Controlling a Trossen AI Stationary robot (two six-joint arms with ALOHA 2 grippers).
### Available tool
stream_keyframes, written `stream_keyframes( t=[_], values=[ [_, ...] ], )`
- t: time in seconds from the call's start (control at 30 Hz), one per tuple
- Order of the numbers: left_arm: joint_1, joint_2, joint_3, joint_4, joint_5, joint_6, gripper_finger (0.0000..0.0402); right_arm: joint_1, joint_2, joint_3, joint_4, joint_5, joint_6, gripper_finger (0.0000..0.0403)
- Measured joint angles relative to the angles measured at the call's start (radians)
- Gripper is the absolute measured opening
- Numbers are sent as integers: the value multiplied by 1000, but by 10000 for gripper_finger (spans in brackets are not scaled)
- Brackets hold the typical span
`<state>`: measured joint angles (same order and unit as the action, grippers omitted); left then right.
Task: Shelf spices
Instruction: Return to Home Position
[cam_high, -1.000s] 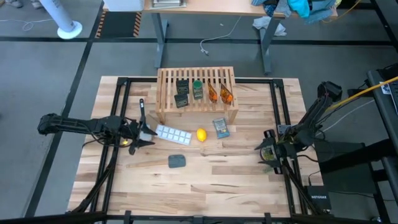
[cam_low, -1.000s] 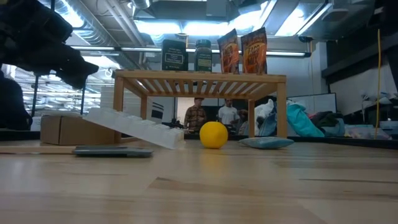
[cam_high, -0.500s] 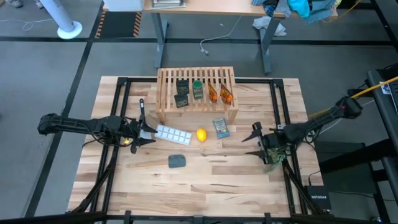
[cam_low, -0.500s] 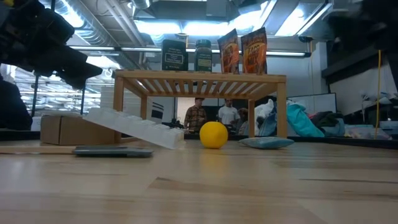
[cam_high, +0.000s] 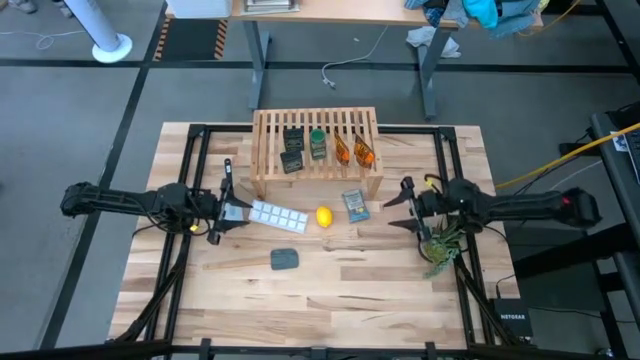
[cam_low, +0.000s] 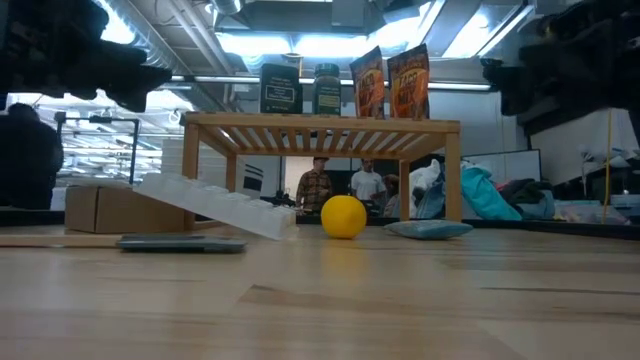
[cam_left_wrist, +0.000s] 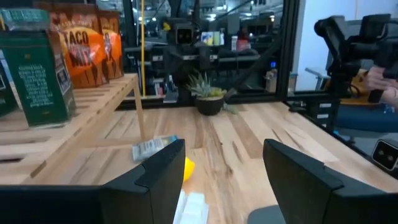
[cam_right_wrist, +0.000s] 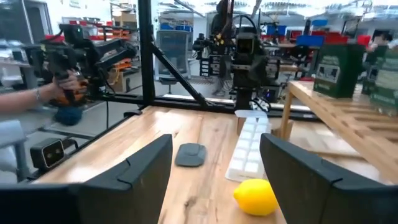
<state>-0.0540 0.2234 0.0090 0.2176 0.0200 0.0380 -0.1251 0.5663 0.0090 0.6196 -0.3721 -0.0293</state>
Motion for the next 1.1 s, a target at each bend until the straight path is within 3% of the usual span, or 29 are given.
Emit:
stream_keyframes(
  t=[0.23, 0.37, 0.6, 0.9, 1.1],
  values=[
    [0, 1, 0, -57, 0, -38, 210, -134, 0, 0, -54, -262, 88, 250],
    [0, 1, 0, -73, 0, -48, 210, -136, 0, -1, -84, -308, 86, 250],
    [2, 1, 0, -34, -46, 53, 210, -138, 0, -1, -95, -175, 69, 250],
    [2, 1, 0, -127, -58, -76, 210, -138, 1, -1, -154, -14, 23, 250],
    [2, 3, 0, -201, -56, -77, 210, -138, 0, -1, -175, 23, 23, 250]
  ],
)
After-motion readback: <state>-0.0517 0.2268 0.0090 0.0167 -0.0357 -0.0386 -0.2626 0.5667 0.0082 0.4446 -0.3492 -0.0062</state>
